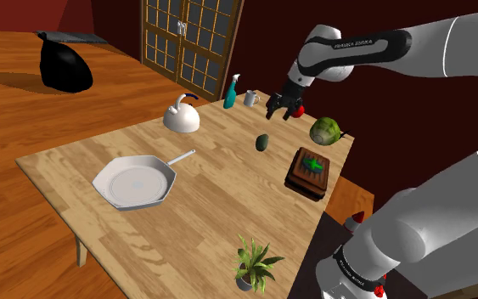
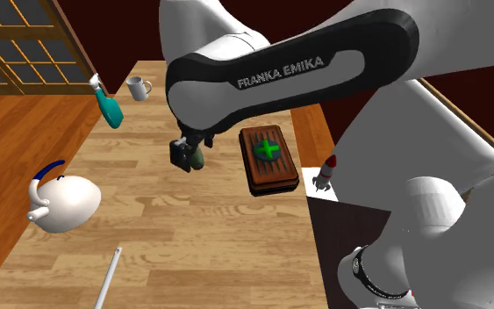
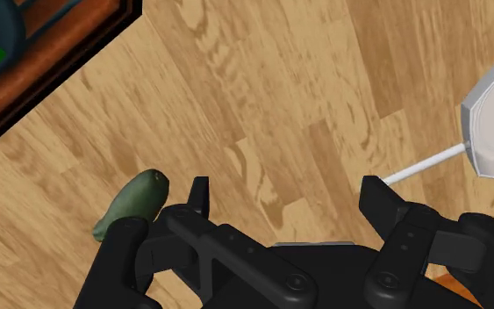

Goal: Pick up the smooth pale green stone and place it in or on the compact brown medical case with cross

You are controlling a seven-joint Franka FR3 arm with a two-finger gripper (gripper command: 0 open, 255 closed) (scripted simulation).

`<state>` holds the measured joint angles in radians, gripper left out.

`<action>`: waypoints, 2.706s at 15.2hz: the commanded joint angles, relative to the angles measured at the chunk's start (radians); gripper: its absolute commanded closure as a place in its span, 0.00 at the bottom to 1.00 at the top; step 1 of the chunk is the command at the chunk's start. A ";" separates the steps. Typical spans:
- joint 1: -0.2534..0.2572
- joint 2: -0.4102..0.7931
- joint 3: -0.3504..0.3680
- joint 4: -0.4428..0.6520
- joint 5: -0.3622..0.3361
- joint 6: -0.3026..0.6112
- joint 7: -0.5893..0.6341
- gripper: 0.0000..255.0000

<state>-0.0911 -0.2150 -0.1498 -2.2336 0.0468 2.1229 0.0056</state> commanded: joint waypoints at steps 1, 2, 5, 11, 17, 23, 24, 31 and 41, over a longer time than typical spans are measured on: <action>-0.006 0.067 -0.006 0.027 -0.002 0.034 0.010 0.00; -0.011 0.103 -0.011 0.045 -0.002 0.047 0.012 0.00; -0.024 0.209 -0.026 0.105 0.001 0.082 0.016 0.00; -0.056 0.425 -0.053 0.250 0.017 0.126 0.023 0.00; -0.099 0.642 -0.073 0.432 0.039 0.137 0.032 0.00; -0.154 0.866 -0.087 0.658 0.060 0.111 0.051 0.00; -0.156 0.873 -0.088 0.665 0.060 0.109 0.051 0.00; -0.167 0.937 -0.077 0.664 0.073 0.175 0.044 0.00; -0.167 0.937 -0.077 0.664 0.073 0.174 0.044 1.00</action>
<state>-0.2547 0.7146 -0.2249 -1.5701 0.1209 2.2983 0.0497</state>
